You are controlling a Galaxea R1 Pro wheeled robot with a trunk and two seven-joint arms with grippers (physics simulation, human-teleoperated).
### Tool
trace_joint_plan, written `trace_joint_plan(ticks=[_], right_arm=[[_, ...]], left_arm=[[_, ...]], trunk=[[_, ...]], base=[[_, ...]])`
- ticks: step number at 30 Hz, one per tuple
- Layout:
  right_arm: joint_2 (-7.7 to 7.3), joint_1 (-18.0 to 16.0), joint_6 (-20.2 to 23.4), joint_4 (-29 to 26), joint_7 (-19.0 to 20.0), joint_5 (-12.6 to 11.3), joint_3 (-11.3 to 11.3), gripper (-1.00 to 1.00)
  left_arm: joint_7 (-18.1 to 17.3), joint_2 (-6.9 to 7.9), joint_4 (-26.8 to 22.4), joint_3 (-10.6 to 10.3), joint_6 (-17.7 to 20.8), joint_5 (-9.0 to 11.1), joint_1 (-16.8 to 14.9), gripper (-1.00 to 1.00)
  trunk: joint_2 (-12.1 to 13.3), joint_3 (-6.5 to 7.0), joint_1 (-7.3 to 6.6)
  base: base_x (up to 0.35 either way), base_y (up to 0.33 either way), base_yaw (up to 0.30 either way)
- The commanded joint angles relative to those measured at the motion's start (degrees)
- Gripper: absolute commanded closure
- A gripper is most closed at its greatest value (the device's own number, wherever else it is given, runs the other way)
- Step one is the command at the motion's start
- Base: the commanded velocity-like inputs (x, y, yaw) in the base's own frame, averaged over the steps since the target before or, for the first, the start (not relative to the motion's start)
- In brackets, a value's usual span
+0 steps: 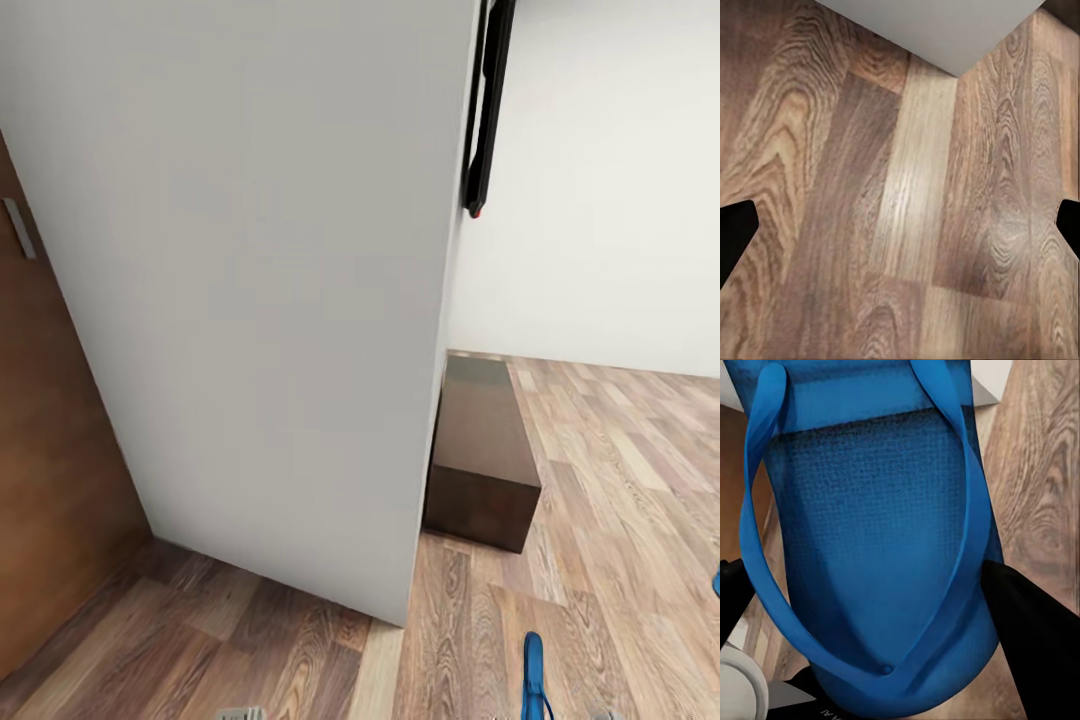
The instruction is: In the bedroom, move the book from the bed onto either nightstand, and place the two sandals side by side next to the bed.
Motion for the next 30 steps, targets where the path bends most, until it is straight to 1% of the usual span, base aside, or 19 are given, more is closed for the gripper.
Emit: trace_joint_plan(ticks=[1, 12, 21, 30], right_arm=[[-0.01, -0.11, 0.02, 0.23, 0.2, 0.21, -0.46, 1.0], [-0.01, -0.11, 0.02, 0.23, 0.2, 0.21, -0.46, 1.0], [-0.01, -0.11, 0.02, 0.23, 0.2, 0.21, -0.46, 1.0], [-0.01, -0.11, 0.02, 0.23, 0.14, 0.21, -0.46, 1.0]], left_arm=[[-0.16, 0.03, 0.05, -0.48, -0.24, 0.5, -0.03, -1.0], [-0.16, 0.03, 0.05, -0.48, -0.25, 0.5, -0.03, -1.0], [-0.16, 0.04, 0.05, -0.53, -0.25, 0.51, -0.03, -1.0], [-0.16, 0.05, 0.05, -0.46, -0.24, 0.5, -0.02, -1.0]], trunk=[[-0.03, -0.06, -0.01], [-0.03, -0.06, -0.01], [-0.03, -0.08, -0.01], [-0.03, -0.11, -0.01]], base=[[0.0, 0.0, -0.286], [0.0, 0.0, -0.281], [0.0, 0.0, -0.076], [0.0, 0.0, -0.224]])
